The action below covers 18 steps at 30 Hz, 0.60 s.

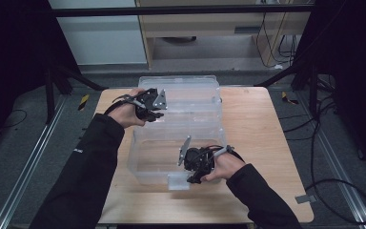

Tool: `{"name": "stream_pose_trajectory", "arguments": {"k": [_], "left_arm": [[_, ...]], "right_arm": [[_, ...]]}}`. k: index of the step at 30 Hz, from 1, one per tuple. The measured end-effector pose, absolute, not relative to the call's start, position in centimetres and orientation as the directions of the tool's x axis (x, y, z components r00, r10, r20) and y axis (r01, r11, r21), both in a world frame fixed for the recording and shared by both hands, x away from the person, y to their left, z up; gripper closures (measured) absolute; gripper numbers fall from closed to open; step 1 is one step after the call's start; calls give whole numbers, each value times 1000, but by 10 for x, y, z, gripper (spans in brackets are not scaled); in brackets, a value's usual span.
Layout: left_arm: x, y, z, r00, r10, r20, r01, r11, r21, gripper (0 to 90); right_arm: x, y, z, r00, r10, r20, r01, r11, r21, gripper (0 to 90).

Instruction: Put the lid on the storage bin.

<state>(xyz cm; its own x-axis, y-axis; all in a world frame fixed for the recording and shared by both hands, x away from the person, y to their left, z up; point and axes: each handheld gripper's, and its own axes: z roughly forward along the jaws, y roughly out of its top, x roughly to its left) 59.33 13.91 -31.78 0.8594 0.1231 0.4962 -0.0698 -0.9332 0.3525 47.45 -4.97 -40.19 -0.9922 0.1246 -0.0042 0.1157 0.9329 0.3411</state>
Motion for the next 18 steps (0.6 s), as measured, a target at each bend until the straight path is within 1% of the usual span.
{"name": "stream_pose_trajectory", "arguments": {"k": [9, 18], "left_arm": [[591, 137, -315, 851, 108, 514, -76, -943, 325, 736], [589, 129, -312, 847, 74, 527, -84, -959, 270, 761]], "right_arm": [[475, -49, -402, -991, 135, 5, 129, 932, 339, 573], [475, -49, -402, -990, 144, 4, 137, 932, 336, 574]]}}
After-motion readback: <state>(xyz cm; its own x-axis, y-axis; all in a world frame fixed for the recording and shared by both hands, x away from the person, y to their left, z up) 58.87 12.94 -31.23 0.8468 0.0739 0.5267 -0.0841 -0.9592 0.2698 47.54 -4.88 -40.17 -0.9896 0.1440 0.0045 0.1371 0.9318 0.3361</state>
